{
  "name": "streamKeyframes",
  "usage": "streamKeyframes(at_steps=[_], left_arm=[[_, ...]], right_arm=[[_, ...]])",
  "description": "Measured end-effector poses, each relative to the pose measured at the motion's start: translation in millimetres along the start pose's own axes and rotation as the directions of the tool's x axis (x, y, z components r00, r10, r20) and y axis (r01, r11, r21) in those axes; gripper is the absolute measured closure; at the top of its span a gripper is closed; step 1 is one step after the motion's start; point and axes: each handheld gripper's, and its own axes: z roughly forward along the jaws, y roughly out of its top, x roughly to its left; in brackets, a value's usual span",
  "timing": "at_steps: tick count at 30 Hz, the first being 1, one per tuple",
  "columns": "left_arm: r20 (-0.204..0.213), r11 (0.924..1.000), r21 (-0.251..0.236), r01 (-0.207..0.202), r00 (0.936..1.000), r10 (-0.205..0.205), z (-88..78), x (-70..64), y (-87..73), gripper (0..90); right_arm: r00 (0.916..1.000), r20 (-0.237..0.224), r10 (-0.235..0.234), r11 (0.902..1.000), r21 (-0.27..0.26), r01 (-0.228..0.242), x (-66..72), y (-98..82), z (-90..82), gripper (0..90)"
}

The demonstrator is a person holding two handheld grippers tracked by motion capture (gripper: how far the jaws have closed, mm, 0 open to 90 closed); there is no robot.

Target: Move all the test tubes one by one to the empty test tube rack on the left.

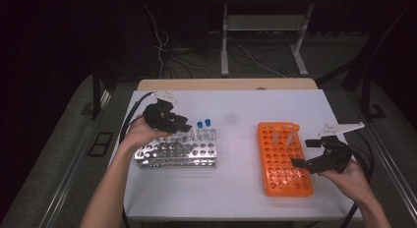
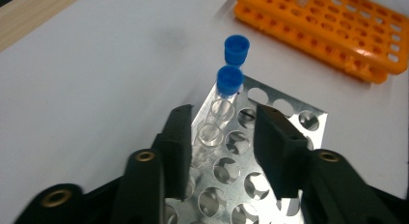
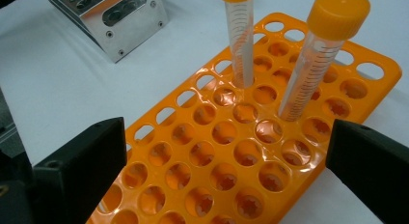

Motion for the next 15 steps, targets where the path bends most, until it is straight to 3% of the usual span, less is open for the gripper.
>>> streamKeyframes(at_steps=[9, 15], left_arm=[[-0.013, 0.9983, -0.049, 0.033, 0.9994, -0.033, -14.9, -16.6, -1.7, 32.4], [-0.015, 0.9981, -0.050, 0.037, 0.9992, -0.037, -17.9, -32.4, -5.6, 19.5]], right_arm=[[0.9998, 0.020, 0.003, 0.9998, 0.020, -0.004, -6.7, 2.8, 5.2, 0.3], [0.9997, 0.026, 0.006, 0.9997, 0.024, -0.006, -12.6, 6.9, 7.1, 0.3]])
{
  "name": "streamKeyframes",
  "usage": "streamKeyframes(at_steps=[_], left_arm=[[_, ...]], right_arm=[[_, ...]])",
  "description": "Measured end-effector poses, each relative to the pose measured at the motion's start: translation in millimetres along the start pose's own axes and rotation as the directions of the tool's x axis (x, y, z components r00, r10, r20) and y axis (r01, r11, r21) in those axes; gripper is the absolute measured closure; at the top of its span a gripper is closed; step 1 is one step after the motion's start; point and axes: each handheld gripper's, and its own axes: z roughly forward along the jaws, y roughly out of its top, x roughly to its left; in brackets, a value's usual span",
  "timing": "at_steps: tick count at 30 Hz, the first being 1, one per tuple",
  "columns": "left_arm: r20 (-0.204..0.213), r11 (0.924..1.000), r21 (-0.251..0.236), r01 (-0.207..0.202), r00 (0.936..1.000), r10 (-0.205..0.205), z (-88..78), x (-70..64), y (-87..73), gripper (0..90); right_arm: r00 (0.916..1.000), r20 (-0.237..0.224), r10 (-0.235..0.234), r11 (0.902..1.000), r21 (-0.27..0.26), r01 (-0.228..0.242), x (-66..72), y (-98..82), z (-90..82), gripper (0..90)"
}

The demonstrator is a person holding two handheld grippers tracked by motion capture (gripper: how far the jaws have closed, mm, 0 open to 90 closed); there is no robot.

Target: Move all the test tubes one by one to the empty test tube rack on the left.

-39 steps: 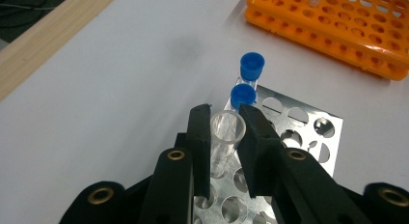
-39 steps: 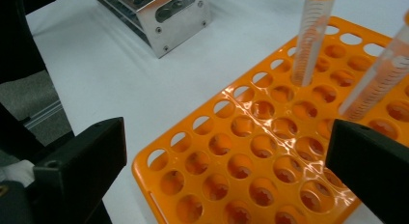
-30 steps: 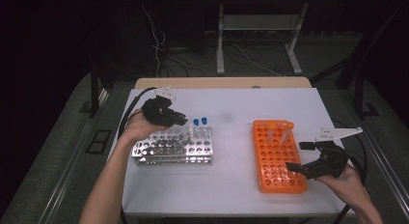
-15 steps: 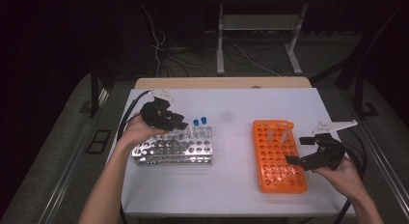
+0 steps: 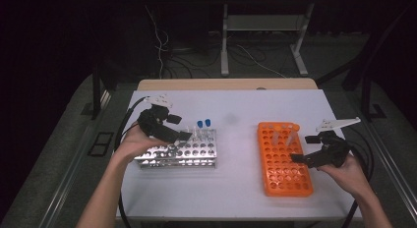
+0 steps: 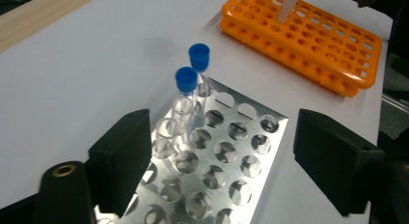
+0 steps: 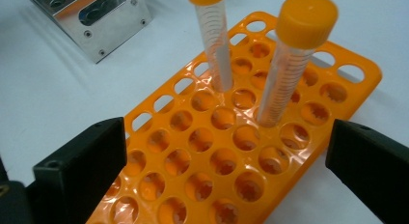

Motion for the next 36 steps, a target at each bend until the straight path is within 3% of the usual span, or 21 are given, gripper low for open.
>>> streamKeyframes(at_steps=[5, 9, 11, 15, 16, 19, 36], left_arm=[[0.008, 0.9999, -0.015, -0.005, 1.0000, 0.005, -0.1, -11.8, -5.8, 12.2], [0.008, 1.0000, 0.000, -0.006, 1.0000, 0.006, 3.8, -21.2, -9.5, 0.3], [0.009, 0.9999, -0.003, -0.015, 0.9998, 0.015, 5.1, -26.1, -11.3, 0.0], [0.015, 0.9993, -0.013, -0.035, 0.9993, 0.035, 6.3, -34.9, -12.8, 0.0], [0.016, 0.9991, -0.016, -0.038, 0.9991, 0.039, 6.5, -36.9, -13.0, 0.0], [0.022, 0.9987, -0.021, -0.047, 0.9986, 0.048, 6.9, -41.2, -13.2, 0.0], [0.025, 0.9974, -0.025, -0.068, 0.9973, 0.069, 8.2, -48.1, -16.4, 0.0]], right_arm=[[0.9999, 0.009, 0.007, 1.0000, -0.001, -0.007, -5.2, 2.6, 2.7, 0.3], [0.9997, 0.023, 0.008, 0.9999, 0.006, -0.009, -9.4, 3.7, 6.5, 0.3], [0.9995, 0.031, 0.007, 0.9999, 0.010, -0.007, -11.1, 4.3, 9.3, 0.7], [0.9993, 0.037, 0.000, 0.9994, 0.035, -0.001, -15.3, 5.6, 15.9, 8.9], [0.9994, 0.035, -0.005, 0.9993, 0.037, 0.004, -16.2, 5.7, 17.6, 16.5], [0.9988, 0.046, -0.016, 0.9989, 0.046, 0.014, -17.5, 6.9, 22.9, 20.6], [0.9936, 0.098, -0.055, 0.9976, 0.047, 0.051, -17.5, 10.9, 40.4, 58.2]])
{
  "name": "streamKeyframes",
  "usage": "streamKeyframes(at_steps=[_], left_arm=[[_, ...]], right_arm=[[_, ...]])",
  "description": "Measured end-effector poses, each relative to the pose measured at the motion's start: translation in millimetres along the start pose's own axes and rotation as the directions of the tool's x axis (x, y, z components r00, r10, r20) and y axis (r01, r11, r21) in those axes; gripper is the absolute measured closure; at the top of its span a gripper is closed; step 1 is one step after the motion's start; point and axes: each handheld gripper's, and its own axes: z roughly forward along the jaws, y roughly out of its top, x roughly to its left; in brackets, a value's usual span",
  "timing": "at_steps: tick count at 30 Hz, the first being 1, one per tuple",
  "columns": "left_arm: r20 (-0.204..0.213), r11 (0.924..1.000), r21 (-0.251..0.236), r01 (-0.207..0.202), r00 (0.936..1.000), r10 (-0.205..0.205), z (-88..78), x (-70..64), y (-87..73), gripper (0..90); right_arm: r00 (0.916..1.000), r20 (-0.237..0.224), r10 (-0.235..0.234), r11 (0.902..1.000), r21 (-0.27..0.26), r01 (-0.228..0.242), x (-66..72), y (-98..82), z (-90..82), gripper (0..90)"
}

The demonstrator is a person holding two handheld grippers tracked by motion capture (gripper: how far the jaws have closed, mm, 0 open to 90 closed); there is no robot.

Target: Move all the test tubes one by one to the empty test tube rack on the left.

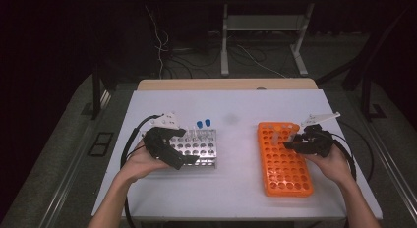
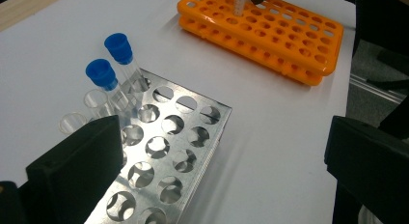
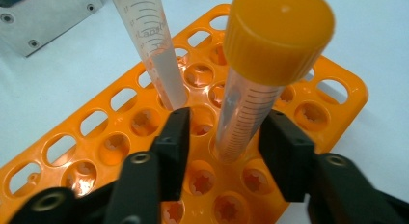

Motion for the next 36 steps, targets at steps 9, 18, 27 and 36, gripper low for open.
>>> streamKeyframes(at_steps=[9, 18, 27, 36], left_arm=[[-0.004, 1.0000, 0.003, 0.000, 1.0000, 0.000, 1.2, 0.4, -1.8, 0.0], [-0.003, 1.0000, 0.003, -0.001, 1.0000, 0.001, 1.4, 0.0, 0.2, 0.0], [-0.001, 1.0000, 0.002, -0.004, 1.0000, 0.004, -0.6, -1.1, 4.9, 0.0], [0.006, 0.9999, 0.003, -0.016, 0.9999, 0.016, -0.1, -3.3, 11.2, 0.0]], right_arm=[[0.9997, 0.015, -0.017, 0.9999, 0.004, 0.017, 0.7, -0.1, 0.4, 73.3], [0.9999, 0.012, -0.001, 0.9999, -0.016, 0.002, 1.0, 1.8, -10.5, 73.6], [0.9999, 0.010, -0.014, 0.9992, -0.039, 0.014, 7.4, 11.2, -32.8, 73.7], [0.9962, -0.045, -0.074, 0.9970, -0.024, 0.073, 30.5, 27.1, -56.8, 73.6]])
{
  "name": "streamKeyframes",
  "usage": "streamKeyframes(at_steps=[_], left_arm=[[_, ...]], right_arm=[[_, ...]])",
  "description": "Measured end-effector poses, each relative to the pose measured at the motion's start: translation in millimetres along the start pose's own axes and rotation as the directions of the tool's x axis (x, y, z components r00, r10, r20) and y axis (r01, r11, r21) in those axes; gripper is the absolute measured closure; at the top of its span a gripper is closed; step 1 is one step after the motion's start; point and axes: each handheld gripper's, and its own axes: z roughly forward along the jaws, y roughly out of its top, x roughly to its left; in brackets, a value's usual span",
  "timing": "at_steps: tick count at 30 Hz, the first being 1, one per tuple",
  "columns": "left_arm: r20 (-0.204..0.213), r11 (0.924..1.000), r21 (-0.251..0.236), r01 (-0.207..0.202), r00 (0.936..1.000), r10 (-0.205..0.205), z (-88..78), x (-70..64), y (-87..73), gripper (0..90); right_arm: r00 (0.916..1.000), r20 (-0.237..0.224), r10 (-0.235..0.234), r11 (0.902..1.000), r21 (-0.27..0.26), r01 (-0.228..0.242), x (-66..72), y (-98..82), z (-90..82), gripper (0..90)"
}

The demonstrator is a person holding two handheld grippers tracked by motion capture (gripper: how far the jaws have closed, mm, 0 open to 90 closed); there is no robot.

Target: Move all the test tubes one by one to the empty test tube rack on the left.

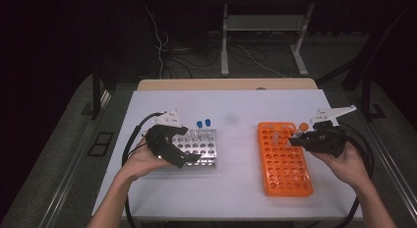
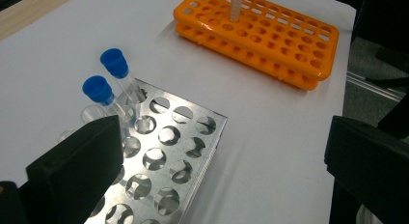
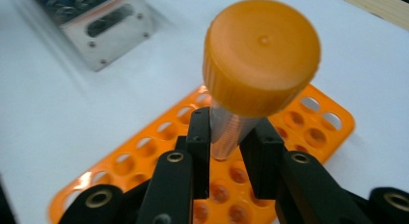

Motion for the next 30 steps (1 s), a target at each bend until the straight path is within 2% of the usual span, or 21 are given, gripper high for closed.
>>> streamKeyframes(at_steps=[6, 13, 18, 23, 30], left_arm=[[0.006, 0.9999, 0.001, -0.015, 0.9999, 0.015, 0.0, -2.3, 6.9, 0.0], [0.014, 0.9996, 0.000, -0.029, 0.9995, 0.029, 0.6, -6.1, 15.9, 0.0], [0.021, 0.9988, 0.002, -0.049, 0.9986, 0.049, 0.7, -9.4, 23.5, 0.0], [0.033, 0.9980, 0.003, -0.064, 0.9974, 0.064, 2.8, -12.4, 30.6, 0.0], [0.050, 0.9958, 0.007, -0.091, 0.9946, 0.091, 6.6, -17.8, 41.7, 0.0]], right_arm=[[0.9983, -0.036, -0.045, 0.9988, 0.015, 0.046, 19.1, 12.5, -9.7, 73.6], [0.9899, -0.092, -0.107, 0.9935, 0.028, 0.110, 42.2, 27.1, -10.8, 73.6], [0.9802, -0.134, -0.146, 0.9874, 0.041, 0.153, 58.9, 36.5, -2.8, 73.6], [0.9659, -0.180, -0.186, 0.9794, 0.045, 0.197, 72.8, 44.1, 9.7, 73.6], [0.9519, -0.221, -0.213, 0.9713, 0.059, 0.230, 87.2, 53.2, 25.0, 73.6]])
